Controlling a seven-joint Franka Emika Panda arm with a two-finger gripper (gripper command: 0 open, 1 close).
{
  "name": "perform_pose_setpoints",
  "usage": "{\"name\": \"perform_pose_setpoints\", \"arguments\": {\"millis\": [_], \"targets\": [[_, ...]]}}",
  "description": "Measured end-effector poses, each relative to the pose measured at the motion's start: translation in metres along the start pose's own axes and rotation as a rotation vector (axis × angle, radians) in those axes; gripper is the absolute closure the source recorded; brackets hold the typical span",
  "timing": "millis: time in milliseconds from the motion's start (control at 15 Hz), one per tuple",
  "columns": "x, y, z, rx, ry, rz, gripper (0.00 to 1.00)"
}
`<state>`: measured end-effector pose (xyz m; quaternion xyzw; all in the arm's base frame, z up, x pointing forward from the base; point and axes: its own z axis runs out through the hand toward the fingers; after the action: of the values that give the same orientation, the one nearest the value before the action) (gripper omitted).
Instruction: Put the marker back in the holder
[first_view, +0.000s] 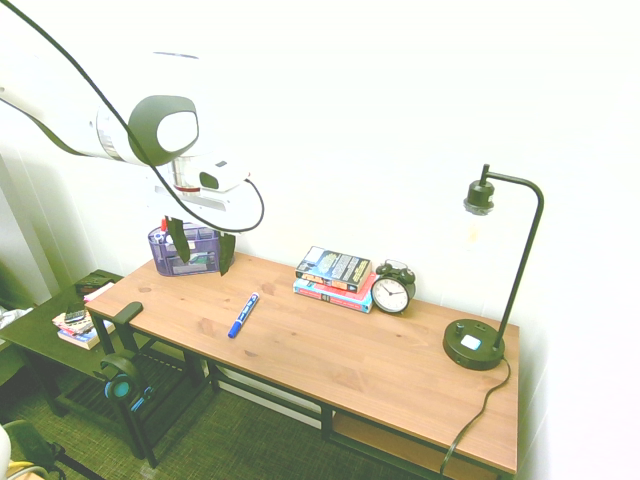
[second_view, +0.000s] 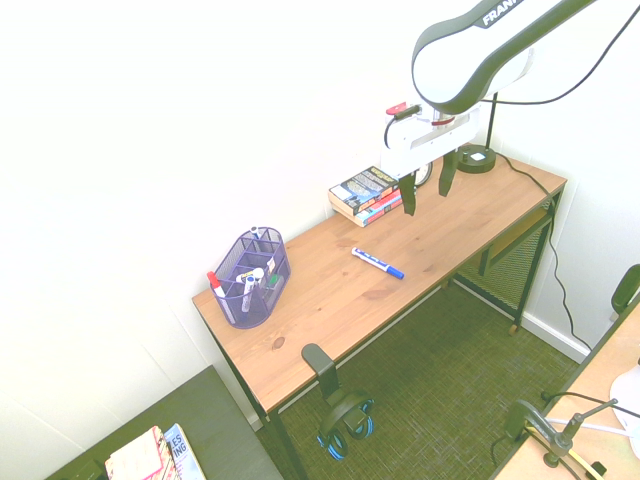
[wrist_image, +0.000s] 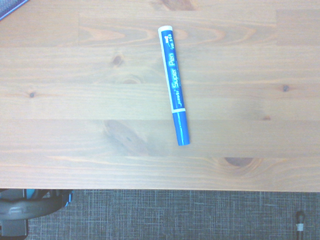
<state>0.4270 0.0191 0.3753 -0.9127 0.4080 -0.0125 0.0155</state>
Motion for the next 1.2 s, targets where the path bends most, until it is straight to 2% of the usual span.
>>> {"name": "perform_pose_setpoints", "arguments": {"millis": [400,733,1200], "targets": [[0.000,-0.010,0.004,0.041,0.040,-0.028,0.00],[-0.002,-0.034,0.051,0.082,0.064,-0.070,0.00],[0.015,-0.043,0.107,0.053,0.014,-0.065,0.00]]}}
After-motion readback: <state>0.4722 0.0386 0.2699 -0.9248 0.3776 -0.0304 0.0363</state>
